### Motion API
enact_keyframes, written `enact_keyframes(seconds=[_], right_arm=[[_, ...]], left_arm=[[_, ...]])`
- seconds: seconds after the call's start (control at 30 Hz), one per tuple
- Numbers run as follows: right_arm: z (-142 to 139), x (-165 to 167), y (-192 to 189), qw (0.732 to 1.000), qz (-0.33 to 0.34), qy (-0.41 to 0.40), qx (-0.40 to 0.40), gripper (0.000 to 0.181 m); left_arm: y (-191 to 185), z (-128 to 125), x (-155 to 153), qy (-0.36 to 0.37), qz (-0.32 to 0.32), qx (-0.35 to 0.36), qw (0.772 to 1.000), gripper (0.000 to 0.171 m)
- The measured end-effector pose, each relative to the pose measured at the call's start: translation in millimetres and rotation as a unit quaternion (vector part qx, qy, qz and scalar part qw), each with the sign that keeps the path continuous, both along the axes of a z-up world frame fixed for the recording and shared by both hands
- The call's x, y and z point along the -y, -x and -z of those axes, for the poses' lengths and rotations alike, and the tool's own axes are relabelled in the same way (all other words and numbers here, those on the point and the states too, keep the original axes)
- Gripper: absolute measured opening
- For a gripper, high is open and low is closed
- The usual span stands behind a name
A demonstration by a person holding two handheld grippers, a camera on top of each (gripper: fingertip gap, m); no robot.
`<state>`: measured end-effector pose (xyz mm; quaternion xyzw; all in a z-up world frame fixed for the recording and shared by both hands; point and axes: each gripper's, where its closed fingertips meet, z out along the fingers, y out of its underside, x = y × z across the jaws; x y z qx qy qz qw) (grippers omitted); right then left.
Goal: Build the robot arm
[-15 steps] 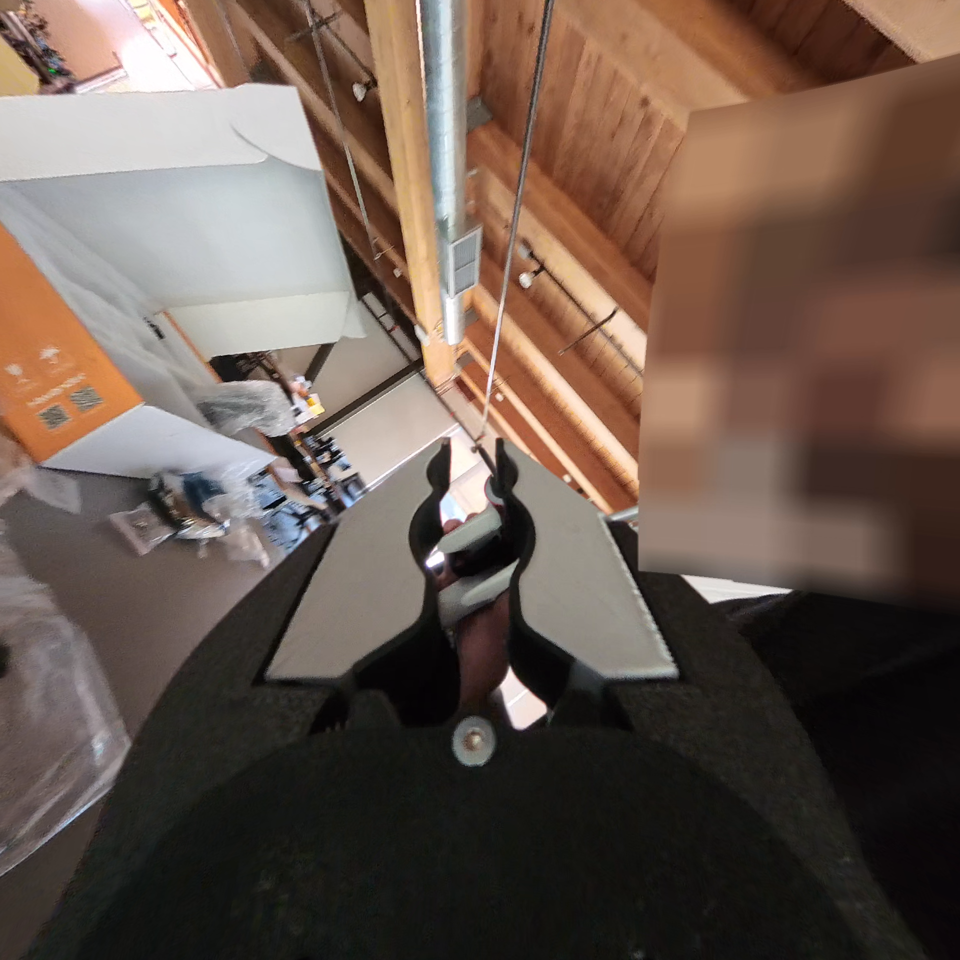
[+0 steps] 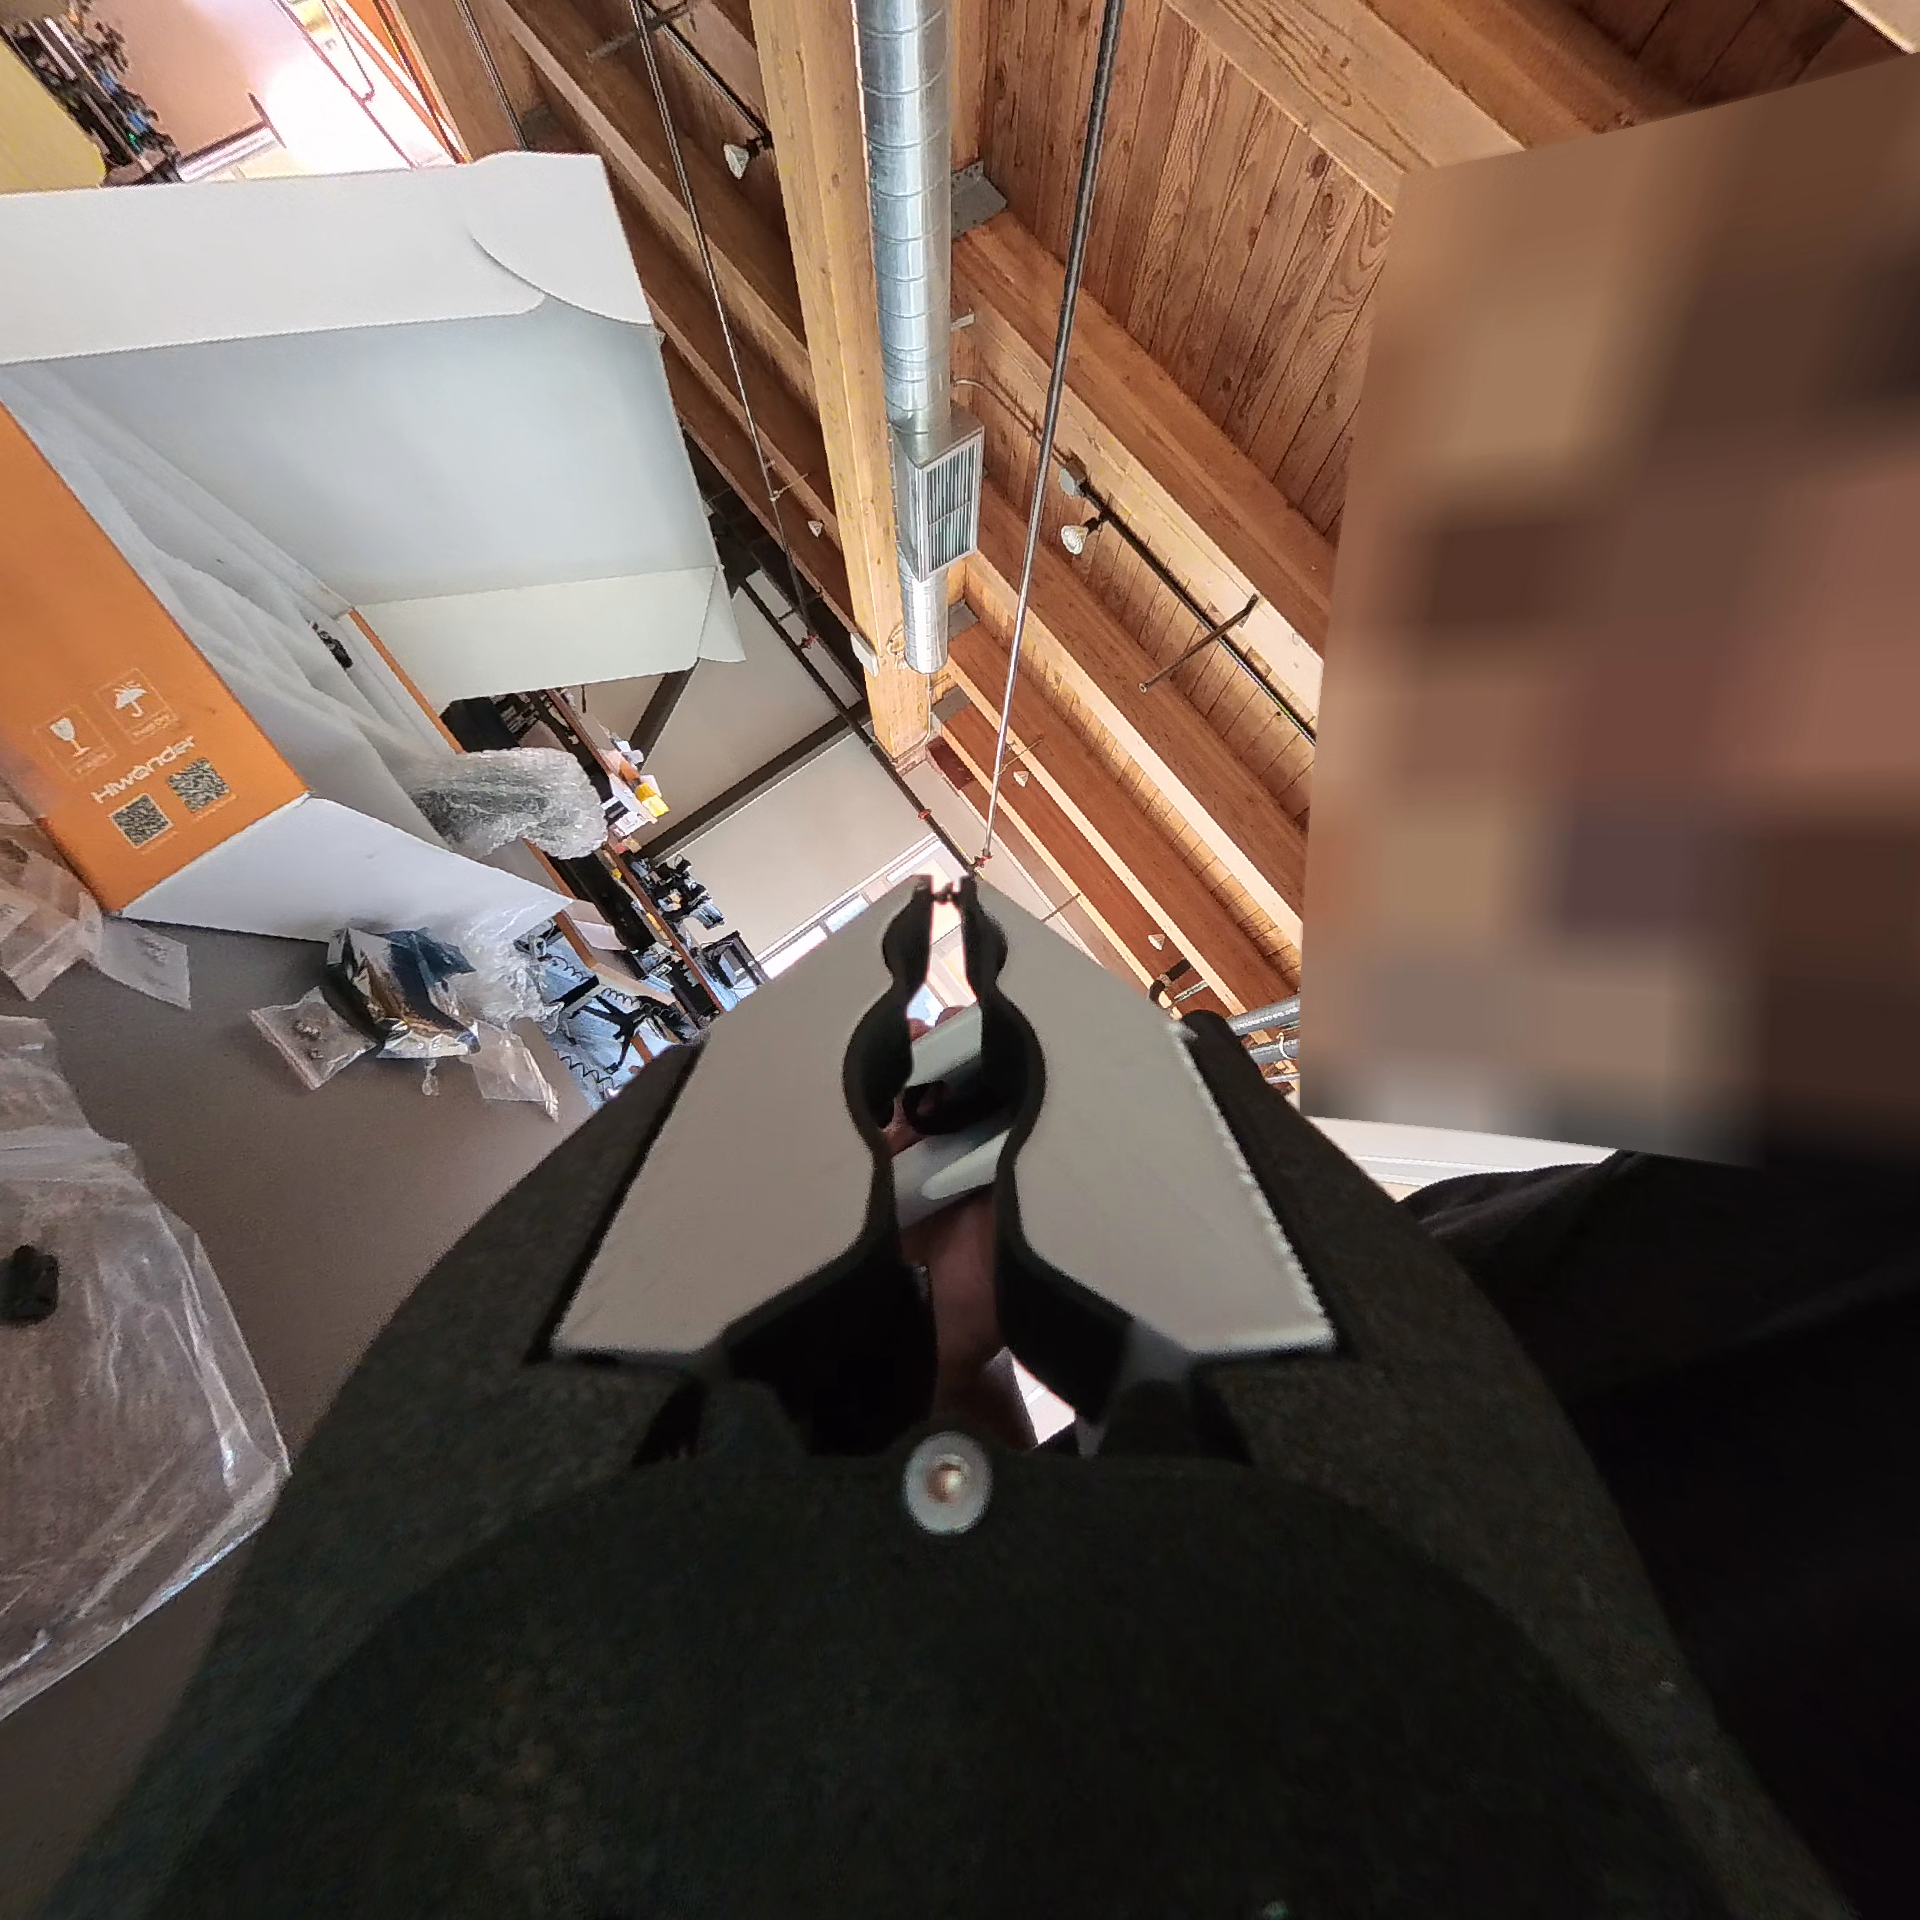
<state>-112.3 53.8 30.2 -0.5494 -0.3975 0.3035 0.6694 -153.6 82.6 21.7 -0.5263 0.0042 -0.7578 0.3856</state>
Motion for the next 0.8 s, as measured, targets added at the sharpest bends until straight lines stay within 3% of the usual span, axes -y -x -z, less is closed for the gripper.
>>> enact_keyframes(seconds=[0.8], right_arm=[[-2.8,2.0,-2.8,1.000,-0.008,0.008,-0.014,0.024]], left_arm=[[1.4,-5.6,3.4,-0.002,0.012,0.036,0.999,0.000]])
